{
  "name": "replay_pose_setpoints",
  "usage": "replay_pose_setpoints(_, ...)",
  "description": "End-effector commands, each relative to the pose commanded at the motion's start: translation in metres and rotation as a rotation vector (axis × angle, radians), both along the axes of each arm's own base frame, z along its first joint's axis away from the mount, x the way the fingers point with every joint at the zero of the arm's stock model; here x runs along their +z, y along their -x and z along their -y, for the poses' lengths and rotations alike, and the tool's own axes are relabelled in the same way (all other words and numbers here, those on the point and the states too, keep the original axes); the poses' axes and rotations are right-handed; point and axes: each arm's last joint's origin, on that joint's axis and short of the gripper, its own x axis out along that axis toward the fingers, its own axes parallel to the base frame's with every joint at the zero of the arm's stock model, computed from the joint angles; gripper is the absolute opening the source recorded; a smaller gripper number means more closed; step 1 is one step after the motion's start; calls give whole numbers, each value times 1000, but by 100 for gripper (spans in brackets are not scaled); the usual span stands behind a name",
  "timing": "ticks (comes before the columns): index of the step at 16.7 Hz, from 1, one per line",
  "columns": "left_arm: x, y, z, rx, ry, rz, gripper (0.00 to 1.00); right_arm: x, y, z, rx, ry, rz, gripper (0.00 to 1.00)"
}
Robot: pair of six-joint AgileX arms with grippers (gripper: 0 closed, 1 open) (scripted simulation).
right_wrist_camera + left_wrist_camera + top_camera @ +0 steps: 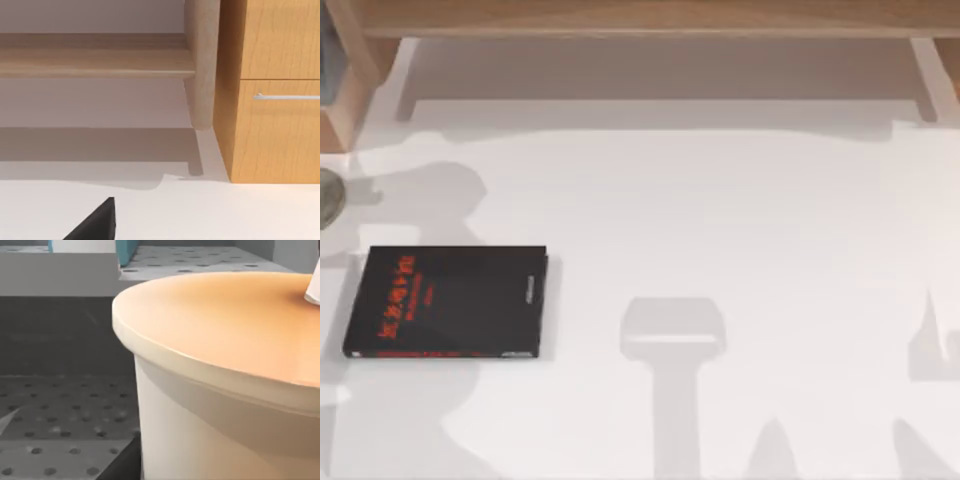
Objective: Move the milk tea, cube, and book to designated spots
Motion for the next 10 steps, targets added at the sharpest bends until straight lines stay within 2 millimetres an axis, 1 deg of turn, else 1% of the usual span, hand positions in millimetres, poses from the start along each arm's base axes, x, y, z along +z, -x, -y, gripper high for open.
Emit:
replay_pose_setpoints(3,-4,-1,-1,1,-1,4,0,0,0,0,0,0,0,100)
replay_pose_setpoints(8,-24,-1,-1,1,-1,6,0,0,0,0,0,0,0,100)
replay_pose_setpoints(10,-29,0,-1,0,1,4,0,0,0,0,0,0,0,100)
